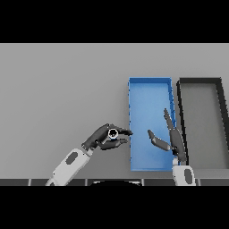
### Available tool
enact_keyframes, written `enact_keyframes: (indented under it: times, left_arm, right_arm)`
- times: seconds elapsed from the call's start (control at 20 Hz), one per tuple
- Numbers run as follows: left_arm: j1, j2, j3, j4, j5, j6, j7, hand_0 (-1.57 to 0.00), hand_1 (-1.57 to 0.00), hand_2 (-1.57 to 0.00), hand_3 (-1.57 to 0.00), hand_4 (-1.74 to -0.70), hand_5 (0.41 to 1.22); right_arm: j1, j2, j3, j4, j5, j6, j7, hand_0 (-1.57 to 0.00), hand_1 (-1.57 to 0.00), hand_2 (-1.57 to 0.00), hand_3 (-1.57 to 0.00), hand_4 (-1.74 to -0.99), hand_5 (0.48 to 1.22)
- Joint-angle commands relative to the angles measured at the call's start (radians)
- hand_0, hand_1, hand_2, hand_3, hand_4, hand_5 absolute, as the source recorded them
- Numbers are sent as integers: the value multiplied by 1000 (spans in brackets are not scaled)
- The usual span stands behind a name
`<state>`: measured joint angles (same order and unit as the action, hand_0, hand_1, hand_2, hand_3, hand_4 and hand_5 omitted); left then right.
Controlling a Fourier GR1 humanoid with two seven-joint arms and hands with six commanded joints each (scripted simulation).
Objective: Pick up the blue pipe and place it into the blue bin.
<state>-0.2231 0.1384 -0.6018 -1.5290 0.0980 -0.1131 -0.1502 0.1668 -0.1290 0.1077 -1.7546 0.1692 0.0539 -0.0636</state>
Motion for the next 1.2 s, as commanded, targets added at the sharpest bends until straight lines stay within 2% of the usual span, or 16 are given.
enact_keyframes:
  times: [0.0,0.2,0.35,0.5,0.6,0.7,0.8,0.9,0.95,1.05,1.15]
  left_arm:
    - [-15,0,6,-19,5,3,30,-1547,-1551,-1552,-1476,-1733,1213]
    - [-18,-7,-9,-66,-7,-4,99,-1561,-1563,-1563,-1493,-1738,1218]
    - [-12,-12,-19,-74,-34,-2,111,-1566,-1567,-1567,-1496,-1739,1219]
    - [-23,-8,-7,-71,-38,-17,129,-1568,-1569,-1569,-1495,-1740,1219]
    - [-6,-10,-10,-74,-40,-25,121,-1569,-1570,-1570,-1495,-1740,1219]
    - [-10,-9,-3,-82,-46,-25,132,-1570,-1570,-1570,-1495,-1741,1220]
    - [3,-15,-10,-99,-50,-28,145,-1570,-1570,-1570,-1497,-1741,1220]
    - [-19,-21,8,-69,-50,-39,149,-1571,-1571,-1571,-1495,-1741,1221]
    - [-8,-17,3,-73,-62,-39,142,-1571,-1571,-1571,-1494,-1741,1221]
    - [-10,-28,3,-65,-72,-40,135,-1571,-1571,-1571,-1491,-1741,1221]
    - [-9,-26,11,-65,-75,-46,124,-1571,-1571,-1571,-1488,-1741,1221]
  right_arm:
    - [14,-2,-2,-10,-5,3,-7,1,1,1,1,-1157,600]
    - [5,-5,-2,-14,4,-4,-30,1,1,1,1,-1136,604]
    - [-4,-17,-11,1,-3,5,-28,1,1,1,1,-1127,605]
    - [-32,-29,-20,29,-20,25,-32,1,1,1,1,-1178,605]
    - [-49,-34,-24,46,-36,41,-36,1,1,1,1,-1176,605]
    - [-63,-49,-39,25,-126,110,-81,1,1,1,1,-1196,622]
    - [-76,-98,-60,-24,-290,236,-74,1,1,1,1,-1212,589]
    - [-96,-163,-55,-98,-395,323,-26,1,1,1,1,-1256,558]
    - [-122,-194,-41,-132,-439,357,19,1,1,1,1,-1282,537]
    - [-166,-238,-2,-192,-491,399,111,1,1,1,1,-1314,500]
    - [-207,-264,31,-223,-516,429,162,1,1,1,1,-1314,500]
